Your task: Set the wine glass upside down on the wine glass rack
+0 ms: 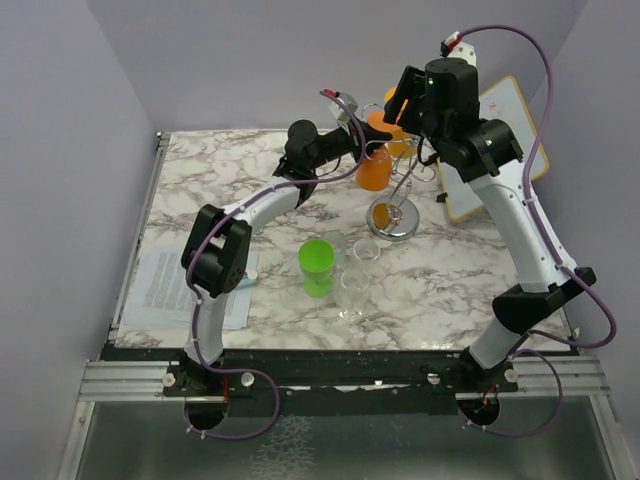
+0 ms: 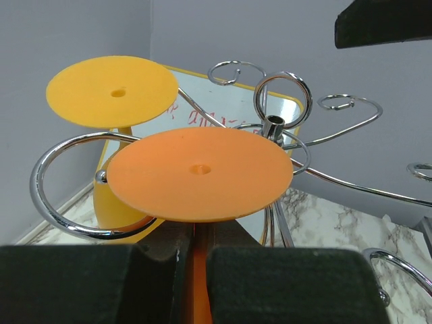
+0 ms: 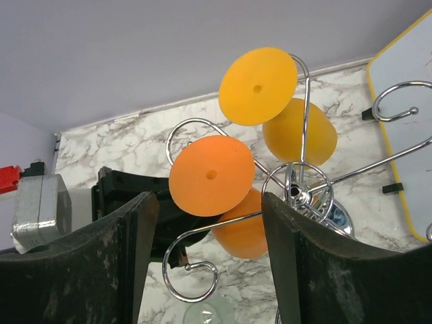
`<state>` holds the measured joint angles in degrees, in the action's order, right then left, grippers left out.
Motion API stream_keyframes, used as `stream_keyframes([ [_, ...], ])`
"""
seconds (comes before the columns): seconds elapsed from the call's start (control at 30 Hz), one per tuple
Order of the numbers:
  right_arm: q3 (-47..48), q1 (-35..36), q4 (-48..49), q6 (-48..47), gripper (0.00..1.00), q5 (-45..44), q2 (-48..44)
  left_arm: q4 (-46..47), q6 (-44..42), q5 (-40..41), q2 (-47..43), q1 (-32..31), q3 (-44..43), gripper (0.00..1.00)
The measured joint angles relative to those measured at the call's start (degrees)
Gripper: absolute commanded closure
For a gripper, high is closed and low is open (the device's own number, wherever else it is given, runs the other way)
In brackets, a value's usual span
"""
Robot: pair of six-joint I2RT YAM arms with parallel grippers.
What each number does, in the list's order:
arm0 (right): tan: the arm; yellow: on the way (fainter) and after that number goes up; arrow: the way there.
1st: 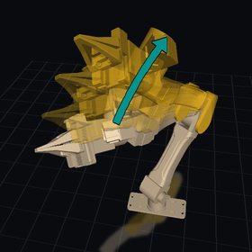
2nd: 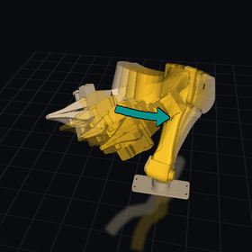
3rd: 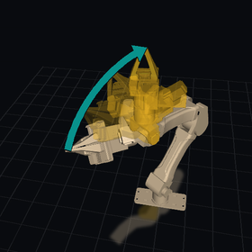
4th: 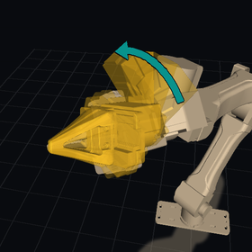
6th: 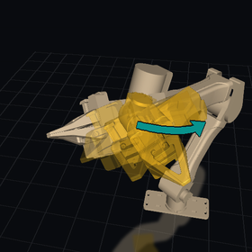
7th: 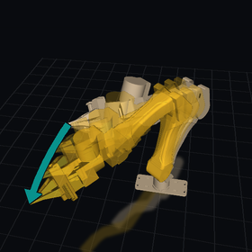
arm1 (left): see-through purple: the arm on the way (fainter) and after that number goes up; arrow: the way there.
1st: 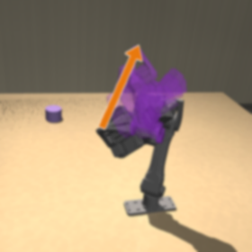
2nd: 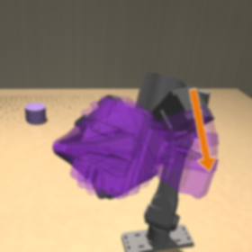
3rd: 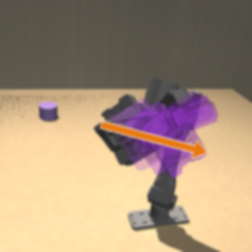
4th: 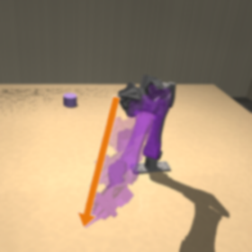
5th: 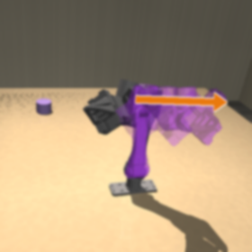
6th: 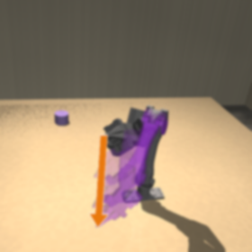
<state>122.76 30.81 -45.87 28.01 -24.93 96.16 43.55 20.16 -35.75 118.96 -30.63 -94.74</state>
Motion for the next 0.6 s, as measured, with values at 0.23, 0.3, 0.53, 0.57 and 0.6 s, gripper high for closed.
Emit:
stream_keyframes([
  [0.23,0.94,-0.07,-2.03,1.84,0.42,5.35,0.2,0.15,-1.42,-0.02,-1.33,-0.13,1.73,1.0],
  [0.3,0.76,-0.07,-2.58,3.87,0.42,6.14,0.39,0.55,-1.95,-0.02,-1.53,-0.13,2.1,1.0],
  [0.53,-5.7,-0.07,-2.23,13.2,0.42,6.67,-0.07,3.56,-2.89,-0.13,-1.81,-0.13,3.89,1.0],
  [0.57,-6.51,-0.07,-2.25,14.45,0.42,6.64,-0.07,3.89,-2.91,-0.17,-1.81,-0.13,3.96,1.0],
  [0.6,-7.08,-0.07,-2.29,15.69,0.42,6.62,-0.07,4.02,-2.91,-0.17,-1.81,-0.13,4.0,1.0],
])
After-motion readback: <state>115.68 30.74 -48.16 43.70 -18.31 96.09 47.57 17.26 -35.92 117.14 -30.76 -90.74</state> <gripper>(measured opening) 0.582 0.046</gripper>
